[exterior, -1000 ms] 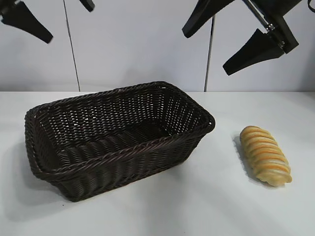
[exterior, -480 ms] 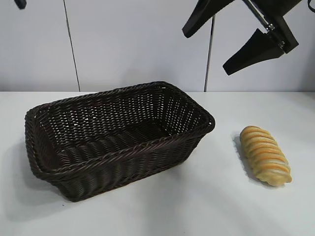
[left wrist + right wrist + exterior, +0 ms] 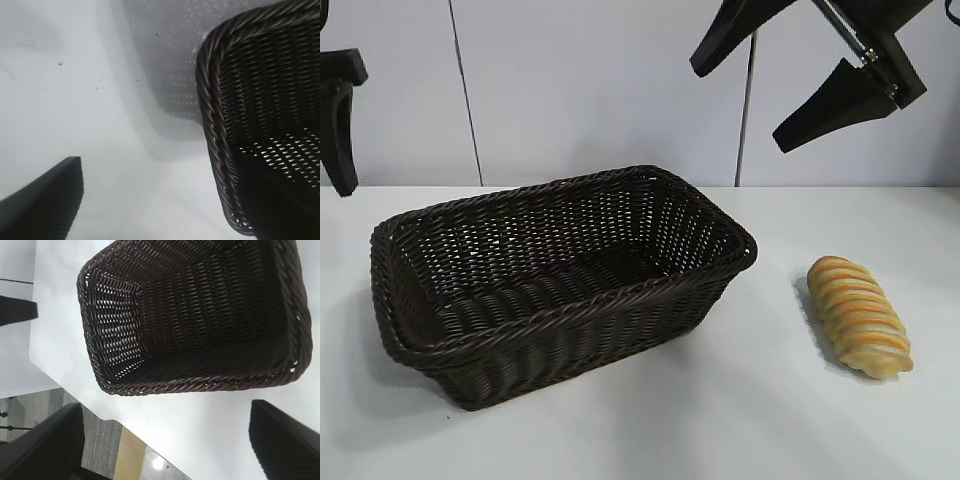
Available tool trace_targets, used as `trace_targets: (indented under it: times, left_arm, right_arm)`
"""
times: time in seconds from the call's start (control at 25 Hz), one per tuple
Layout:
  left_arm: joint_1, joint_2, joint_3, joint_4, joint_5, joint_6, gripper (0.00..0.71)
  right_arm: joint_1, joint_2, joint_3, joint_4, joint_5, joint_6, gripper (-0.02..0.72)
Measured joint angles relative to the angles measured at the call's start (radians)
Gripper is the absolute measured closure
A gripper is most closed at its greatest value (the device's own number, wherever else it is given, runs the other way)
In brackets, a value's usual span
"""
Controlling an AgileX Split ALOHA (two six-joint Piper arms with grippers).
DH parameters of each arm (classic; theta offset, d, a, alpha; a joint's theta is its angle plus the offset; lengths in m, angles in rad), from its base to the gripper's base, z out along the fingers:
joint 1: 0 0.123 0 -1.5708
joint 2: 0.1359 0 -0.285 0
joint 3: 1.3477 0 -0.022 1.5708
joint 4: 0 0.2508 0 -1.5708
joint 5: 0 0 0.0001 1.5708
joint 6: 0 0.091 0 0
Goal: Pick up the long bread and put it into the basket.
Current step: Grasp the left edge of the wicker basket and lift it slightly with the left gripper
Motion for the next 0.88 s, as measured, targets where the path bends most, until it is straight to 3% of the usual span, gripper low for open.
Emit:
trace_targets:
  times: [0.28, 0.68, 0.76, 0.8, 0.88]
  left_arm:
    - [-0.045, 0.089, 0.049, -0.020, -0.133, 0.002, 0.107]
    - [-0.049, 0.199, 0.053, -0.071, -0.205, 0.002, 0.115]
    - [-0.049, 0.200, 0.053, -0.075, -0.216, 0.002, 0.217]
    - [-0.049, 0.200, 0.053, -0.074, -0.217, 0.006, 0.378]
    - [-0.049, 0.200, 0.053, -0.085, -0.223, 0.017, 0.564]
  right_arm:
    - [0.000, 0.000, 0.000, 0.000, 0.000, 0.000, 0.081]
    - [0.000, 0.000, 0.000, 0.000, 0.000, 0.000, 0.081]
    - [0.000, 0.000, 0.000, 0.000, 0.000, 0.000, 0.081]
    - [0.000, 0.000, 0.000, 0.000, 0.000, 0.000, 0.081]
    - [0.000, 0.000, 0.000, 0.000, 0.000, 0.000, 0.081]
